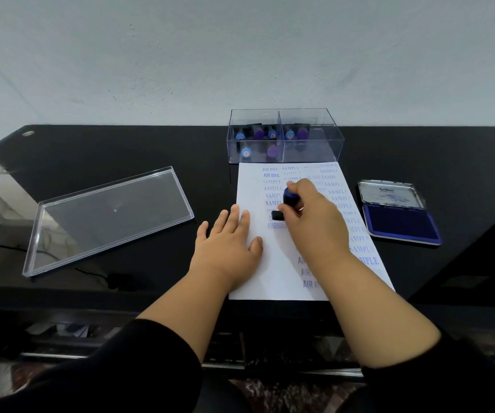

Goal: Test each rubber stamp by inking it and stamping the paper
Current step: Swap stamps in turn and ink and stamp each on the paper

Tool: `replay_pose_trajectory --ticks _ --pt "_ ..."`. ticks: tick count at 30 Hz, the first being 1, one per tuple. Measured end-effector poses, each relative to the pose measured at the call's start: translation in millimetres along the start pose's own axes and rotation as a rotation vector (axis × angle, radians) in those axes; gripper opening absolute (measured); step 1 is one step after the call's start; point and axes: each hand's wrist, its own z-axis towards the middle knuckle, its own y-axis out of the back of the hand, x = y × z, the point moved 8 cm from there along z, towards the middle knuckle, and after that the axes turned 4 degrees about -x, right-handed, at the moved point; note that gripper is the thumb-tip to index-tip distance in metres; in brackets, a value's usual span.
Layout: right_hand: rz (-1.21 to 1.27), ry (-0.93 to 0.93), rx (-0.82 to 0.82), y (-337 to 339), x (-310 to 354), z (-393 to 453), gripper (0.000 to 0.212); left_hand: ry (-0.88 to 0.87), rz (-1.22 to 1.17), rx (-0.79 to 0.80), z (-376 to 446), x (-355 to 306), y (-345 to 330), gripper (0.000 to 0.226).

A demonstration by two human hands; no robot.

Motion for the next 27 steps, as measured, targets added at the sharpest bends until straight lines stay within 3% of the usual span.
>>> replay_pose_trajectory --ticks 5,27 --pt "0.090 -0.088 -0.095 23.0 -20.3 5.9 0.027 0.002 0.005 -0.001 -0.3 0.7 -0.1 0.059" --pt "0.132 -0.128 -0.124 47.8 -32.0 -4.6 0.027 0.011 0.020 0.004 -1.0 -0.1 1.4 0.059"
